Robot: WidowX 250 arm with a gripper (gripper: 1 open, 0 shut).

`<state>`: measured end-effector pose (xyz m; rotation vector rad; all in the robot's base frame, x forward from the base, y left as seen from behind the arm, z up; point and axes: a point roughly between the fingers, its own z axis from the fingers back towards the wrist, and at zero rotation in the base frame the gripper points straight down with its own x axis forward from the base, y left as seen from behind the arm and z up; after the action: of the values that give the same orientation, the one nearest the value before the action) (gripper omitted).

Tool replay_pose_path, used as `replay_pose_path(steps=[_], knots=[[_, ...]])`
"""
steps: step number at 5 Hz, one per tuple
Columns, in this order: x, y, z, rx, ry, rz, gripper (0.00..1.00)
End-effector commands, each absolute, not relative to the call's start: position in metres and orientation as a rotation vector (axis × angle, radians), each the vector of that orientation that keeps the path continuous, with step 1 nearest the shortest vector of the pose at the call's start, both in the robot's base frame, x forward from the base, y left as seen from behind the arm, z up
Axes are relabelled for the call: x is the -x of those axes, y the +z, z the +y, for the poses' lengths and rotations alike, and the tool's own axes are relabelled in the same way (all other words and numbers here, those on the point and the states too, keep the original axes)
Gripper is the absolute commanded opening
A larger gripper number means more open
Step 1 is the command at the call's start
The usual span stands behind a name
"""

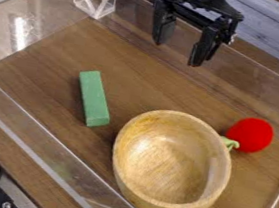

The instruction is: Move the red object to the left side of the table

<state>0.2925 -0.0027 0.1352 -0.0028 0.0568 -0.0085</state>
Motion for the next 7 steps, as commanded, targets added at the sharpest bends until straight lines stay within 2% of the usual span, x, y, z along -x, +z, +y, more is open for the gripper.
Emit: replay_pose_path(steps=[1, 2, 4, 5, 7], knots=[[-0.298, 0.130, -0.029, 0.004, -0.066, 0.075, 1.00], [-0.307, 0.124, -0.061, 0.000, -0.139, 0.062, 1.00], [-0.326, 0.098, -0.120, -0.018, -0.329, 0.000, 1.00], [-0.333, 0.081, -0.130, -0.026, -0.399, -0.021, 1.00], [-0.333, 0.075, -0.132, -0.056, -0.438, -0.057, 1.00]])
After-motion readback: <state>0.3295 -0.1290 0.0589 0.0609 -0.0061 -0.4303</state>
